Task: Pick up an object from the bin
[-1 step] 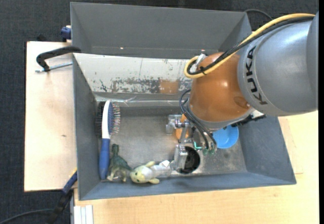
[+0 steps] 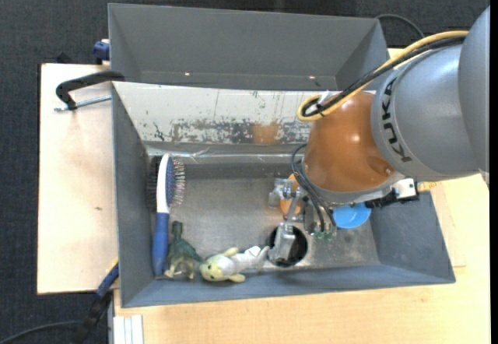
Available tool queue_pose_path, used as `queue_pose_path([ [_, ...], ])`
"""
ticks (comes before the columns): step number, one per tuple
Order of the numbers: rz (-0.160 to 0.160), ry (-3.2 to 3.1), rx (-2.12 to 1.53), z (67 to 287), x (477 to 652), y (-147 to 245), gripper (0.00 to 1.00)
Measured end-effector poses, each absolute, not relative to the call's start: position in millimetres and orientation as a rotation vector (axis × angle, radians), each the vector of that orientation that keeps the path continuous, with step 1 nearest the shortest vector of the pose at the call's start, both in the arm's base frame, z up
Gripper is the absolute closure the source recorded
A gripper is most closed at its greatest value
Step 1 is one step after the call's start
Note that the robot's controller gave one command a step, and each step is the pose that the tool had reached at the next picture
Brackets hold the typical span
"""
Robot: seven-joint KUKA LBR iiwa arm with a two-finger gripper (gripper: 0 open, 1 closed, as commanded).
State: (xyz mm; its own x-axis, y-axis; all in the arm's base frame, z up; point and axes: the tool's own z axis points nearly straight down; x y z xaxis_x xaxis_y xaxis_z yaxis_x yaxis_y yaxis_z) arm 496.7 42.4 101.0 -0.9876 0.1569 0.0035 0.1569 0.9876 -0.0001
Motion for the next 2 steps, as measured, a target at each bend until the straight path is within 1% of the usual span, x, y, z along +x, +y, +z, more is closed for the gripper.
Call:
queue_pose_path([
  [1, -0.001, -3.137, 0.143, 89.9, 498.7, 41.0, 0.00],
  [2, -0.003, -3.139, 0.142, 90.3, 499.0, 41.3, 1.00],
])
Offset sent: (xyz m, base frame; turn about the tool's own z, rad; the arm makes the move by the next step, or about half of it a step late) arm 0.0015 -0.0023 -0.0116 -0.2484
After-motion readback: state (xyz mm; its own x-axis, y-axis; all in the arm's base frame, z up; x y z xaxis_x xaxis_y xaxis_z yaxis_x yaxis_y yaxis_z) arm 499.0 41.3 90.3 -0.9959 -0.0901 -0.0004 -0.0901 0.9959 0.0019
